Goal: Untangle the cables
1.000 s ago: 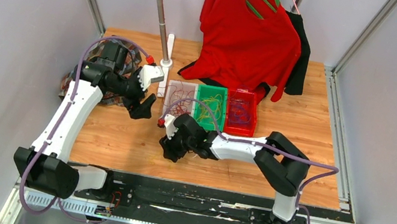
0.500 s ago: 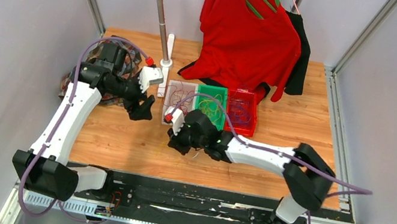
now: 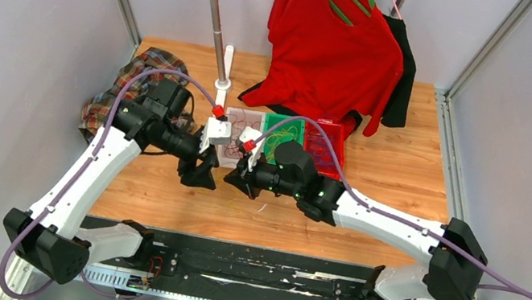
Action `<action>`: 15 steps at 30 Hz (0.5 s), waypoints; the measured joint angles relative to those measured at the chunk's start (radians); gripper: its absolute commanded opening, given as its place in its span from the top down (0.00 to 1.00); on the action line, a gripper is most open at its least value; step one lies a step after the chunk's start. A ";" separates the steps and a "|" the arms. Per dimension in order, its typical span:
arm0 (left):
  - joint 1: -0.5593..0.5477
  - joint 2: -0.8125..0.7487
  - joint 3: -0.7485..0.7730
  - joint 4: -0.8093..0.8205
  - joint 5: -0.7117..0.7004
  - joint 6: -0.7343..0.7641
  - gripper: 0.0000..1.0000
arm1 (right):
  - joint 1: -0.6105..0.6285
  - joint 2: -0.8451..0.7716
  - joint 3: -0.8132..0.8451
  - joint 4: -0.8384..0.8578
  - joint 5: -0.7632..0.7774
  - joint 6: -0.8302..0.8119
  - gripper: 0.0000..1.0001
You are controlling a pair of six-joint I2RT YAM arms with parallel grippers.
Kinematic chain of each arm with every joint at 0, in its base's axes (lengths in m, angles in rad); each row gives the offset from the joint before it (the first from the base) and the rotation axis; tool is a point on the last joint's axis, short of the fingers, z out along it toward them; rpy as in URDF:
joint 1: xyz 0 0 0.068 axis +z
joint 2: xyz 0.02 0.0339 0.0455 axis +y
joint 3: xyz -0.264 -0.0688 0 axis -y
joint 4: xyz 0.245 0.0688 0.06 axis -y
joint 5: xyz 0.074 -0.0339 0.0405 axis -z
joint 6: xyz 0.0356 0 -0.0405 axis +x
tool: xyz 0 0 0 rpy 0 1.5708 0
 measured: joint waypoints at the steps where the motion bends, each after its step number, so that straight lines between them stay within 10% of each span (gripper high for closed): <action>1: -0.011 -0.006 0.000 -0.001 0.004 0.000 0.40 | 0.000 -0.012 0.000 0.001 -0.001 0.003 0.99; 15: -0.026 0.002 0.031 -0.012 0.010 -0.006 0.99 | -0.001 -0.082 -0.035 0.039 -0.009 0.077 0.96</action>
